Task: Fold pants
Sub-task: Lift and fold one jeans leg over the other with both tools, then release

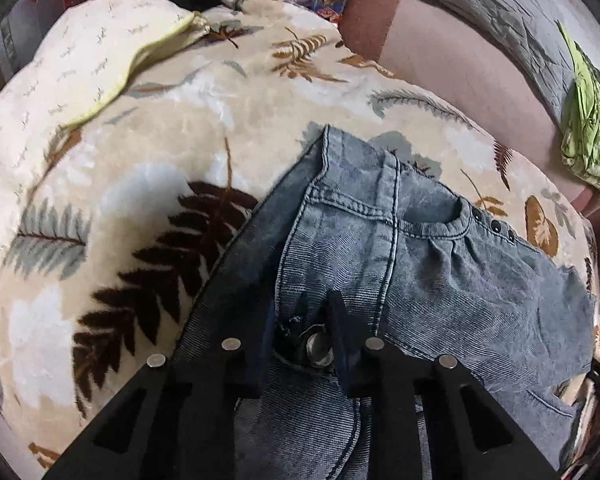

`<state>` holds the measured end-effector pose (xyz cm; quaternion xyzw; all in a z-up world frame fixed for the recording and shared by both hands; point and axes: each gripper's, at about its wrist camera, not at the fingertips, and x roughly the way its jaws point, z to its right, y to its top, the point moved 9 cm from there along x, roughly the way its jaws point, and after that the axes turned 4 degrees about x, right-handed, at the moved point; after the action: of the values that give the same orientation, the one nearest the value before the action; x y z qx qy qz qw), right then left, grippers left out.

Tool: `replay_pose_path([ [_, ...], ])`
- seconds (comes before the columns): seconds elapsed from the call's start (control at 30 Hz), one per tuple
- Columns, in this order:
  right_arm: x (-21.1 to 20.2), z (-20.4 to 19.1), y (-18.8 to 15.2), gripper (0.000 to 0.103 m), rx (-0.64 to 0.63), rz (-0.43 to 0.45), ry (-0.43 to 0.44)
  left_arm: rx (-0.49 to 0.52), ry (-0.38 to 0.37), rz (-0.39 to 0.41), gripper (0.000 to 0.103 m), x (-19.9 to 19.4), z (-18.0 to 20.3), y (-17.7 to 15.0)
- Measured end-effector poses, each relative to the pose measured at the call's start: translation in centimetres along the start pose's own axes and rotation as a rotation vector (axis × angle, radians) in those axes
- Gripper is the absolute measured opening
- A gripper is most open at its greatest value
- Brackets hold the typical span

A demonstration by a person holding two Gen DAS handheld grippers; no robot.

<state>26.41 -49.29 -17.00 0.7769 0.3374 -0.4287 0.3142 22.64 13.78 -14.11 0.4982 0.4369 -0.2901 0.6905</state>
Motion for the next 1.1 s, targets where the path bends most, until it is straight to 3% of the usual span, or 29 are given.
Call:
replay_pose_path([
  [0.13, -1.3, -0.7, 0.3, 0.014, -0.053, 0.031, -0.019, -0.024, 0.013, 0.034, 0.026, -1.4, -0.6, 0.6],
  [0.27, -3.5, -0.8, -0.3, 0.014, -0.056, 0.074, -0.002, -0.056, 0.017, 0.060, 0.026, -2.1, -1.2, 0.6],
  [0.33, -3.7, 0.1, -1.3, 0.014, -0.071, 0.079, -0.026, -0.059, 0.021, 0.036, 0.027, -1.3, -1.5, 0.3],
  [0.43, -0.1, 1.6, -2.5, 0.020, -0.052, -0.011, -0.049, -0.079, 0.030, -0.034, 0.032, 0.9, -1.9, -0.5],
  [0.5, -1.0, 1.1, -2.3, 0.025, -0.071, 0.021, -0.066, -0.090, 0.028, -0.013, 0.039, 0.4, -2.0, -0.4],
  [0.53, -1.9, 0.8, -2.3, 0.048, -0.076, 0.033, -0.075, -0.086, 0.039, 0.004, 0.048, -0.4, -2.2, -0.4],
  [0.57, -3.0, 0.5, -2.3, 0.070, -0.086, 0.060, -0.086, -0.079, 0.046, 0.024, 0.051, -1.2, -2.3, -0.3],
  [0.63, -5.0, -0.4, -2.3, 0.071, -0.108, 0.127, -0.095, -0.058, 0.057, 0.082, 0.054, -3.4, -2.3, -0.3],
  [0.73, -7.0, -3.2, -2.8, 0.071, -0.137, 0.181, 0.004, -0.027, 0.039, 0.143, 0.054, -5.6, -1.5, -0.2],
  [0.83, -5.8, -5.7, -2.2, 0.071, -0.132, 0.167, 0.118, -0.003, 0.005, 0.156, 0.056, -5.9, -0.3, -0.1],
  [0.9, -3.6, -5.0, -1.6, 0.072, -0.106, 0.138, 0.125, -0.012, -0.011, 0.153, 0.063, -5.5, 0.2, -0.3],
  [0.93, -1.6, -3.6, -1.6, 0.073, -0.075, 0.084, 0.081, -0.006, -0.027, 0.150, 0.076, -4.6, 0.7, -0.4],
  [0.97, 0.6, -1.9, -2.3, 0.070, -0.009, -0.008, 0.040, 0.017, -0.031, 0.126, 0.080, -3.4, 1.2, -0.6],
  [1.03, -1.9, -2.0, -2.7, 0.070, 0.026, 0.066, 0.065, 0.087, 0.066, -0.024, 0.080, 0.5, 1.1, -2.4],
  [1.1, -4.5, -3.1, -4.0, 0.071, -0.013, 0.073, 0.082, 0.073, 0.050, -0.011, 0.080, 1.1, 1.0, -2.6],
])
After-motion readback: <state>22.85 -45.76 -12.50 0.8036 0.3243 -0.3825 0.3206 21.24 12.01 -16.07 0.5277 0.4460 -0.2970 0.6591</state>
